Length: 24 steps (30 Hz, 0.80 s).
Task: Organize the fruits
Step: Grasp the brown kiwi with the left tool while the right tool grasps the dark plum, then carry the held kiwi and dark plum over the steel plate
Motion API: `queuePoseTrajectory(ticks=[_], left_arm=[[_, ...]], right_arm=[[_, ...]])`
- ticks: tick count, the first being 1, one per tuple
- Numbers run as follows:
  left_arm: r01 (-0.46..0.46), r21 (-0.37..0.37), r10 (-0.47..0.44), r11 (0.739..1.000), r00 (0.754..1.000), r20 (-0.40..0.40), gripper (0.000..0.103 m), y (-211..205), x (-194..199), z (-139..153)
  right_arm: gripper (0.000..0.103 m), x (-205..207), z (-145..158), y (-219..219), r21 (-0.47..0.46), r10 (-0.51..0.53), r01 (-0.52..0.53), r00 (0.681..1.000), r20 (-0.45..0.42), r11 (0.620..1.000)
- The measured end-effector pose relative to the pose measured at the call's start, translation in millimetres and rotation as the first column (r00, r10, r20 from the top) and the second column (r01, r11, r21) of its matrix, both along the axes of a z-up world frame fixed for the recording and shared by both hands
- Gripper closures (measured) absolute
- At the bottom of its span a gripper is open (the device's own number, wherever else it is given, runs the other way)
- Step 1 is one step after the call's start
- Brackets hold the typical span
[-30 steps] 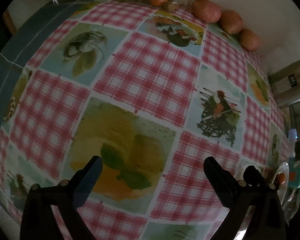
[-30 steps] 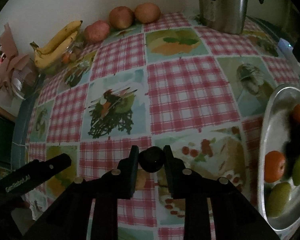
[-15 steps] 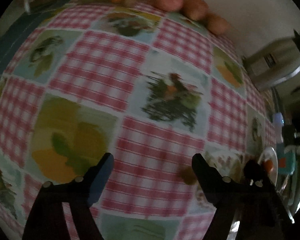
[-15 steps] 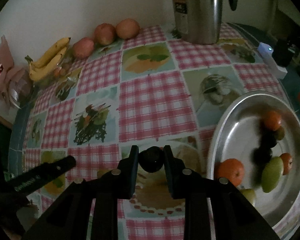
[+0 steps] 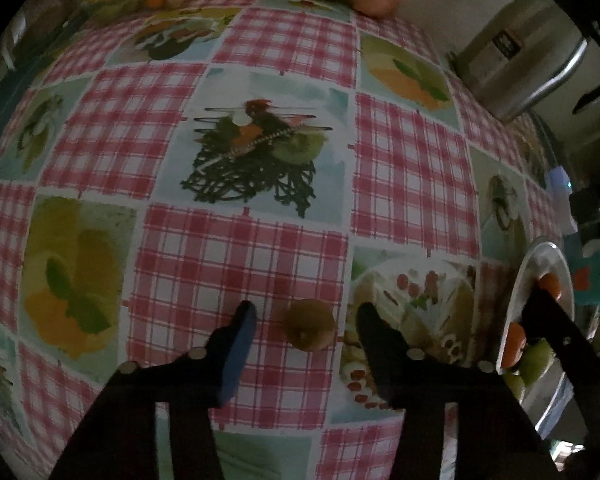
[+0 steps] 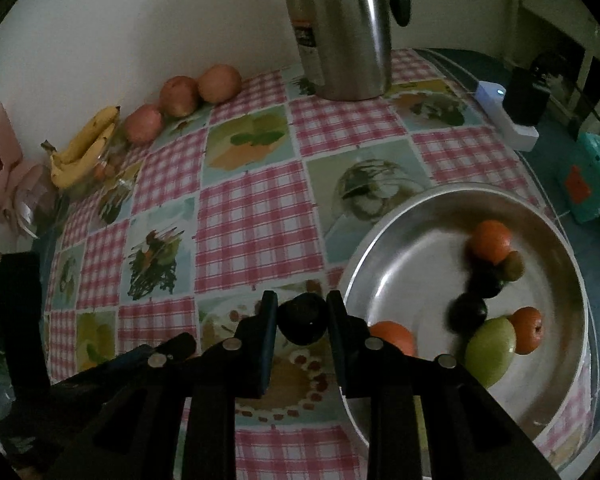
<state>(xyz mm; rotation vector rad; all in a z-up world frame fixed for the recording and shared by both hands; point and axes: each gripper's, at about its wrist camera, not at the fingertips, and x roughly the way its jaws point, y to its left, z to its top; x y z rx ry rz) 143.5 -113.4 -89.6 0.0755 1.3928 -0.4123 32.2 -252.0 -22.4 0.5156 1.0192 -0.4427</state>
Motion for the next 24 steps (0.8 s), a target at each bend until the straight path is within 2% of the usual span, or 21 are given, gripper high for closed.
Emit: queuePoseTrajectory(ticks=[5,12,17,24], left_arm=[[0.004,0.021,-0.005,1.0,1.0,0.024,0.057,-11,-3,-3],[0.008,0.045,-0.009,0.999,0.999,0.04,0.076,-14,-5,0],[0.001,0.046,-0.003,0.999,0.999,0.048,0.076,-4,-4,5],[0.0,0.004,0.0,1.0,0.998,0.066,0.076,9,-9,36]], right_arm=[[0.077,-4,0,-5,0.015,-0.01,0.01,1.0,0.005,1.0],[0.077,-6,1,-7,0.027,-0.012,0.012,1.0,0.014,1.0],[0.077,-7,2,-7,0.036,-0.012,0.012,1.0,0.015,0.999],[0.077,-13,3,-10,0.04,-0.021,0.021,1.0,0.015,0.999]])
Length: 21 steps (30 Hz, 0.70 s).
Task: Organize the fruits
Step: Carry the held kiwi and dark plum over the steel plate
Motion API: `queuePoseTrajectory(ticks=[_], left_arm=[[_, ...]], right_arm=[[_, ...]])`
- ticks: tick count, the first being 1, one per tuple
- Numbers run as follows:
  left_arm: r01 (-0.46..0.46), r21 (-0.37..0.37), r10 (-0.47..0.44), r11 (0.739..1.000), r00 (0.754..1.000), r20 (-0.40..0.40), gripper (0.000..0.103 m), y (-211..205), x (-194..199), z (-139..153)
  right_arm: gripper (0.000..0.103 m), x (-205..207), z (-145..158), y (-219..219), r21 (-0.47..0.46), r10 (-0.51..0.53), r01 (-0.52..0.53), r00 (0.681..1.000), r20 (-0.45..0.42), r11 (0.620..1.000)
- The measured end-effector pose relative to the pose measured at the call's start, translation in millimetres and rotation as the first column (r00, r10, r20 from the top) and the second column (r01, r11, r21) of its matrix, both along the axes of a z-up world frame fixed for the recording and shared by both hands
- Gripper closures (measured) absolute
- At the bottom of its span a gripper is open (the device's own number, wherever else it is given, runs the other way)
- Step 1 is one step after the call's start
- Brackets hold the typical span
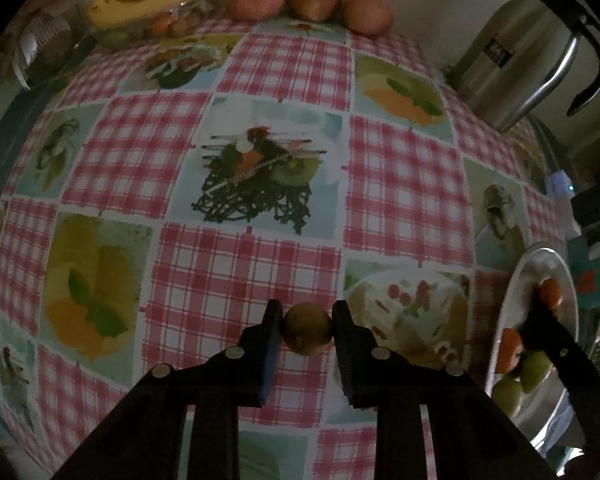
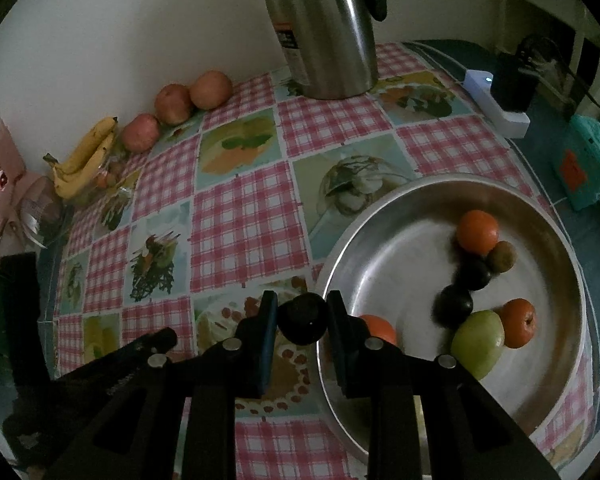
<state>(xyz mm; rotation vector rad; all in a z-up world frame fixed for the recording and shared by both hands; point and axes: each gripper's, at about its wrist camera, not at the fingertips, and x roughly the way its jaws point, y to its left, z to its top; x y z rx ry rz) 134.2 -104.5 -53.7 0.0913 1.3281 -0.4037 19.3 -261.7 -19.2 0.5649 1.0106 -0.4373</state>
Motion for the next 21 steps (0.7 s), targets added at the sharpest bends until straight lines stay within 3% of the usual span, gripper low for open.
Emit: queuePoseTrajectory(ticks=[5,21], left_arm=[[0.018,-0.022,-0.018,1.0,1.0,0.018,0.076,-4,-7,20],[0.208,0.001,-0.207,0.978,0.973,0.106,0.076,-73,-58,30]], right_arm=[[0.077,-6,1,-6,0.002,-0.015,0.015,1.0,-0.001,1.0],[0.077,-43,-2,-56,-0.009,-0.165,0.165,0.986,-0.035,0.986]])
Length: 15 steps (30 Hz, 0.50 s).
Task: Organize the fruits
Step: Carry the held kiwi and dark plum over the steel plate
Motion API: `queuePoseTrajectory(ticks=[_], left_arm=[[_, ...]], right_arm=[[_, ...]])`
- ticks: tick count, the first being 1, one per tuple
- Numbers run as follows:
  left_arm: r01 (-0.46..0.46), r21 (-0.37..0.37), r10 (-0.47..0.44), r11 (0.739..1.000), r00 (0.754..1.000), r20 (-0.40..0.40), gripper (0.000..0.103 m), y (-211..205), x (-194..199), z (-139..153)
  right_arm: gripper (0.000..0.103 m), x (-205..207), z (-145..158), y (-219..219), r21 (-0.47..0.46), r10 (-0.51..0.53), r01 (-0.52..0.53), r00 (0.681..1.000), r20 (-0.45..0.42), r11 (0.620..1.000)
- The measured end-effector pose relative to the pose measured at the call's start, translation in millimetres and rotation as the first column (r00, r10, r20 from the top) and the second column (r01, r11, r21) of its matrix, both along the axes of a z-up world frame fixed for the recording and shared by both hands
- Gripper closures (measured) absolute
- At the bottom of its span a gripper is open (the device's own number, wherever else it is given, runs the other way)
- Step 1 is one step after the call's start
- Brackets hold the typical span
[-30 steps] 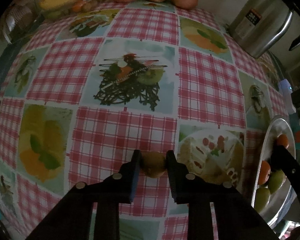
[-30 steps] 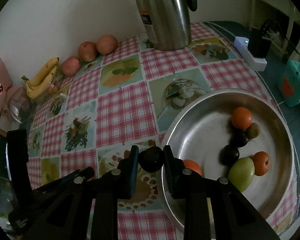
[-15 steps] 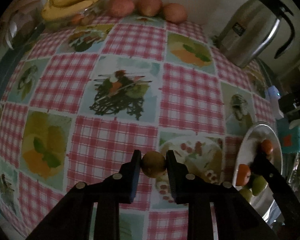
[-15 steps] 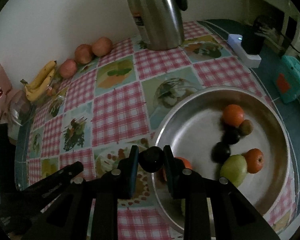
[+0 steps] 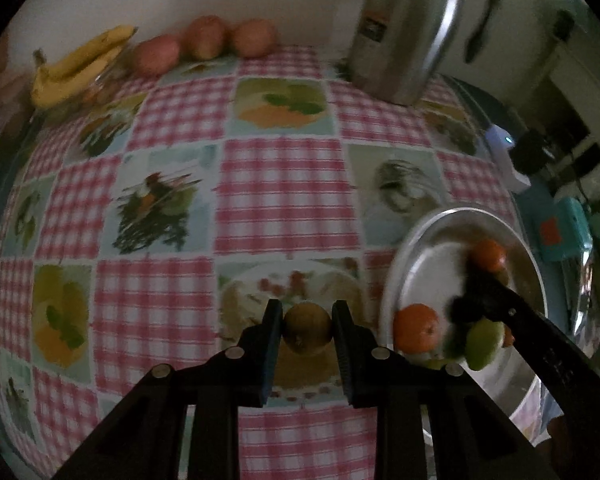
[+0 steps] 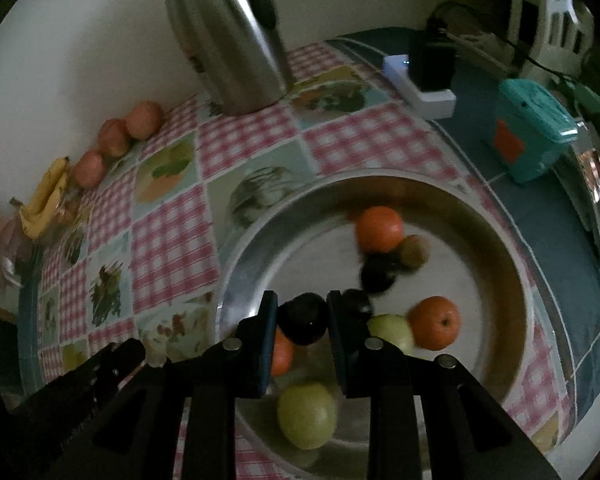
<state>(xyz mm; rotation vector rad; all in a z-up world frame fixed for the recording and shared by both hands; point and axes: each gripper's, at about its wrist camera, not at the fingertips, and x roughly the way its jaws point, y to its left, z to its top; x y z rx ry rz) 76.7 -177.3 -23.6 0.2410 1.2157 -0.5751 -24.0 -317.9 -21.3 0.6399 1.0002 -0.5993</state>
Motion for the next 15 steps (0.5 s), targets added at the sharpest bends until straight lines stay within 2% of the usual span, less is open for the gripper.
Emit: queuePoseTrajectory(ticks=[6,15], left_arm=[[0.083,-0.002,-0.082,0.997,0.995,0.048,0.076,-26,-22,7],[0.16,-0.019,-0.157,0.987,0.981,0.112,0.076,-48,-42,9]], right_arm=[[0.077,-15,-2,-18,0.012,-0.051,0.051,0.999,0.002,0.999],[0.077,-35,-4,-39,0.026,-0.106,0.106,0.994,0.013,0.994]])
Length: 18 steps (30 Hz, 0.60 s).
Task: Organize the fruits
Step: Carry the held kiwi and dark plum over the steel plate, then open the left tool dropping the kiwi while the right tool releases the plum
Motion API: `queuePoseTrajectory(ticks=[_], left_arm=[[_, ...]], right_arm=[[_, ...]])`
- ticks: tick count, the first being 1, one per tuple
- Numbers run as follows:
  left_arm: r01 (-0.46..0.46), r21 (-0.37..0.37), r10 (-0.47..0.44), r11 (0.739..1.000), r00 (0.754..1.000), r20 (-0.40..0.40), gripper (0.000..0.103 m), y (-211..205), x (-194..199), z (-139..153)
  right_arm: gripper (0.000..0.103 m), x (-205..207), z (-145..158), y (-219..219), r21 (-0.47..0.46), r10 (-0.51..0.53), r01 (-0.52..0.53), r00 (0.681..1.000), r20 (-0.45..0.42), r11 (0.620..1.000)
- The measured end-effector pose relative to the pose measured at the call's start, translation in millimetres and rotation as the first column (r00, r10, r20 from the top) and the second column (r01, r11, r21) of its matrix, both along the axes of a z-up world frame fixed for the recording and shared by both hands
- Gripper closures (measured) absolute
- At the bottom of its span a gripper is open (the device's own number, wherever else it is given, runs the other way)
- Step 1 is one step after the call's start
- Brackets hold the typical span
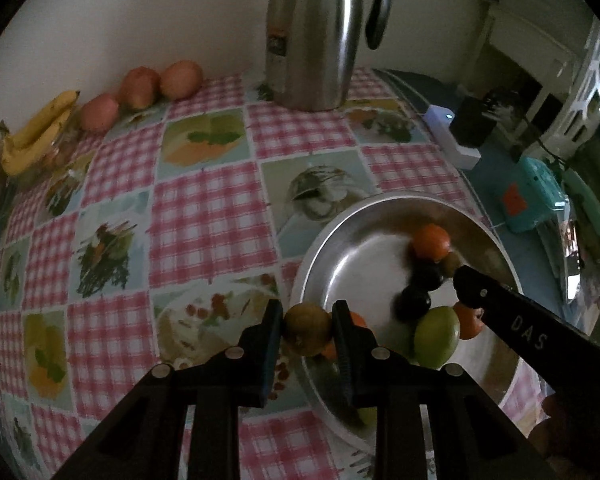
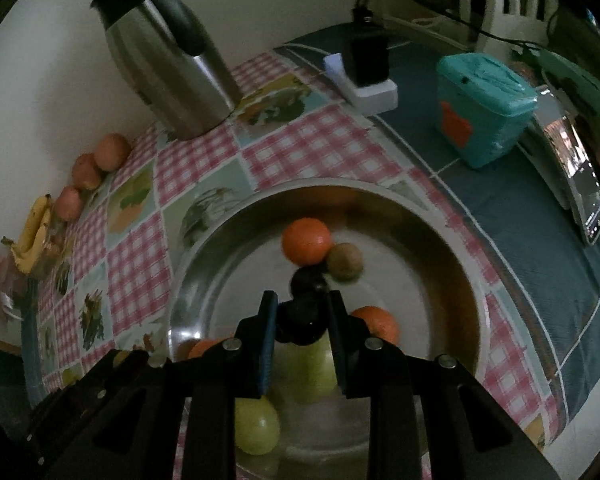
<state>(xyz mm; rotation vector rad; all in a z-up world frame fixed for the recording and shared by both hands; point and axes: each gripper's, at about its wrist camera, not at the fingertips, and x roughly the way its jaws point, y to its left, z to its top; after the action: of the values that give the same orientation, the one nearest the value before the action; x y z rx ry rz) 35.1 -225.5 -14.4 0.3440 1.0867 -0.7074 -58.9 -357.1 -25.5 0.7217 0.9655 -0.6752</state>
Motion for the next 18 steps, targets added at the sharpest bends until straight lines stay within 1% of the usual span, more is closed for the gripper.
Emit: queuePoseTrajectory(ticks=[6,9,18], left_arm=[[0.046,-0.013,-0.046,0.999,0.998,0.041,0.076,-11,-6,-7],[0.057,-0.008,-0.057,0.998,0.996,0.067,0.075,-14,-8,-9],[0.071,-0.005,-0.07,0.997,0.996,0.063,0.075,-18,-9,-17]], right_arm=[[0.077,-6,-6,-6,0.016,-0.013,0.013,1.0,-0.004,1.0],[0.077,-5,-10,-6,0.023,-0.006,0.006,1.0,-0.011,1.0],[0.077,-3,-14,-4,0.032,0.003,-0.002,1.0,-0.021,0.999]])
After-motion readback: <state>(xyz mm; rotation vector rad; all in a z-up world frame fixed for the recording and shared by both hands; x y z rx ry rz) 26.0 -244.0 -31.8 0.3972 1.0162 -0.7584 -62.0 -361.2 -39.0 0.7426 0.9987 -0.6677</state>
